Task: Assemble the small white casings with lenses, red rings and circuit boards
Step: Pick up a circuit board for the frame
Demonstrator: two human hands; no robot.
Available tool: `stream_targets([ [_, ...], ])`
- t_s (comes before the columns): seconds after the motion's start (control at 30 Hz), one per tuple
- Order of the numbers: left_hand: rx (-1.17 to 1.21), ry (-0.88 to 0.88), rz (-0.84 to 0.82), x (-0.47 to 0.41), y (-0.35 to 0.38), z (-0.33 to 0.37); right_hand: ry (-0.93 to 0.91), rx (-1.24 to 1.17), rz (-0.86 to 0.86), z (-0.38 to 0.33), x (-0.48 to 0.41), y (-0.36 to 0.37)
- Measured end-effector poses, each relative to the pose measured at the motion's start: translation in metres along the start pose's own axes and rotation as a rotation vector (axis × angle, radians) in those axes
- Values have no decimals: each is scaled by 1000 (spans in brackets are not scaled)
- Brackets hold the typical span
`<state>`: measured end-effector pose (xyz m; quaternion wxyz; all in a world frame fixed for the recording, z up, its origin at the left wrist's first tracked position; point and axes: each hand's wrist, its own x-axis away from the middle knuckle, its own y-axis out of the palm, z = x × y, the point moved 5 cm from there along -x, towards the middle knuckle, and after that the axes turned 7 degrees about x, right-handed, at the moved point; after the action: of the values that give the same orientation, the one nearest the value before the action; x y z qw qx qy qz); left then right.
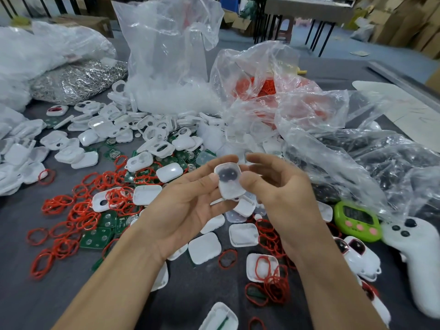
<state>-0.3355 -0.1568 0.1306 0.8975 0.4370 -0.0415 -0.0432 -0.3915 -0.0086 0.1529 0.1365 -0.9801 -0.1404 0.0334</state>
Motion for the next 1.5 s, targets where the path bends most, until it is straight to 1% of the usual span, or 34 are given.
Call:
stream_targets([
  [0.07, -24, -28, -20, 1, 1, -2, -36, 55, -17, -2, 1, 4],
  [0.17, -81, -56, -17, 2, -2, -6, -32, 44, -12, -2, 2, 8],
  [0.27, -112, -67, 4, 1, -4, -10, 24, -12, -35, 2, 3, 13],
  [0.37, -116, -75, -2, 1, -3, -10, 53, -12, -58, 4, 5, 17],
  [0.43, -109, -79, 8, 1, -2, -10, 92, -93, -55, 3, 5, 18],
  [0.53, -66, -78, 35, 1, -2, -9, 138, -219, -16, 4, 3, 13],
  [0.63, 68, -80, 58, 2, -4, -4, 133, -216, 88, 7, -2, 0],
  [0.7, 185, -64, 80, 3, -7, 4, 108, -118, 153, 9, -7, -7],
  [0.8, 286, 15, 137, 6, -16, 16, 25, 194, 206, 4, -22, -14],
  [0.87, 320, 65, 175, 7, -21, 23, -28, 470, 136, -5, -37, -9],
  [0.93, 348, 92, 189, 8, -24, 28, -51, 722, 9, -12, -51, 2],
  [1.0, 368, 113, 205, 8, -26, 31, -59, 859, -94, -19, -62, 17],
  [1.17, 386, 157, 219, 8, -30, 37, -211, 1010, -286, -35, -72, 58],
  [1.23, 383, 155, 215, 8, -30, 38, -247, 1069, -308, -33, -72, 67],
  [1.3, 399, 148, 210, 8, -30, 38, -260, 1061, -300, -30, -72, 69],
  [1.37, 395, 148, 215, 8, -30, 38, -253, 980, -265, -27, -72, 65],
  [1.5, 365, 144, 223, 7, -30, 36, -253, 701, -60, -23, -68, 49],
])
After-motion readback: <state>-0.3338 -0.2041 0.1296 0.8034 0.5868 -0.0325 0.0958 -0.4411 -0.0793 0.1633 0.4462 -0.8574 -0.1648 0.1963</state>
